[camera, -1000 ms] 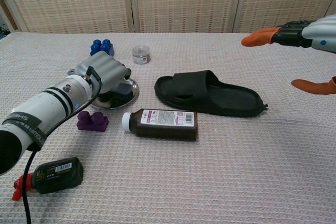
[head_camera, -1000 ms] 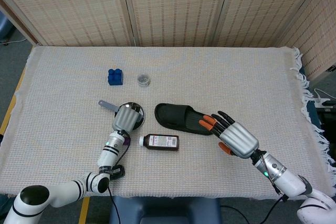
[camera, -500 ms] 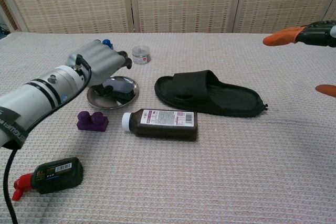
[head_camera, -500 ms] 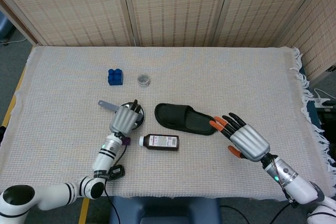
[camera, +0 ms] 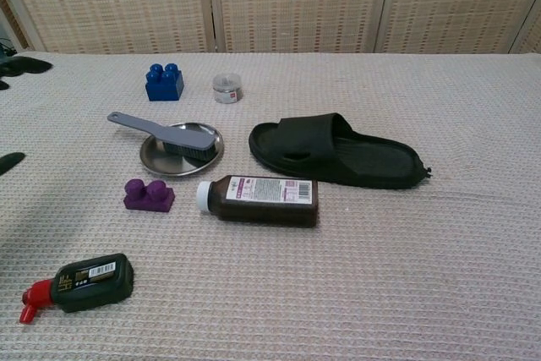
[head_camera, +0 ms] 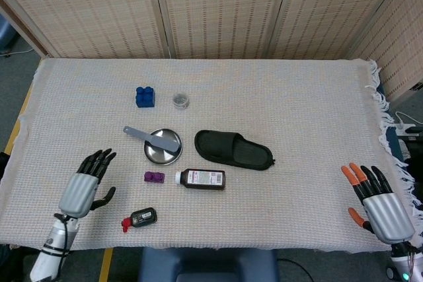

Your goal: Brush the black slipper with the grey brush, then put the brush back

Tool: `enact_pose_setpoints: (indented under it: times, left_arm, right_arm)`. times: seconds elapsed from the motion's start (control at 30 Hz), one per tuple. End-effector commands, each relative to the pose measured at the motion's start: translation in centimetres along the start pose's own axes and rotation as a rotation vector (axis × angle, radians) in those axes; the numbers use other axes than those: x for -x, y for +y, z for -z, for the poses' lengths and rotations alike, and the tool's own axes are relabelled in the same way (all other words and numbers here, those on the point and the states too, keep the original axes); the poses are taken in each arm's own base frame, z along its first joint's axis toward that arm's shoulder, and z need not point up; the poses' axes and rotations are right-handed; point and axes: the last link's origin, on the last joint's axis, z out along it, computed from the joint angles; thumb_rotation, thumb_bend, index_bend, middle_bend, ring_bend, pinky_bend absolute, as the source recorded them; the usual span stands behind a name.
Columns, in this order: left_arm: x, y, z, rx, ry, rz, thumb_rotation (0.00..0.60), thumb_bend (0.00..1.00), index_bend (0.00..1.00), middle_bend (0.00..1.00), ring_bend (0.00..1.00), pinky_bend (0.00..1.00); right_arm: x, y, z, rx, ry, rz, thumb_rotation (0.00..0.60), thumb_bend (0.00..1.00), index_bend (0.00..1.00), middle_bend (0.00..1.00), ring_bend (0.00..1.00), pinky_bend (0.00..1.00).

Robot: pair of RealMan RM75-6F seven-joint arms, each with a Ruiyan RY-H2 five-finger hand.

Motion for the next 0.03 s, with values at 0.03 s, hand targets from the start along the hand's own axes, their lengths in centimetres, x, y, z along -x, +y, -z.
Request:
enact_pose_setpoints:
  times: [0.03]
  left_arm:
    - [-4.64, -4.6, 8.82, 0.006, 0.088, -0.073, 0.6, 0.36, 0.0, 0.01, 0.0, 0.1]
  right_arm:
    - [-0.08, -0.95, 0.69, 0.007, 0.016, -0.058, 0.6, 0.18, 0.0, 0.0, 0.0, 0.0]
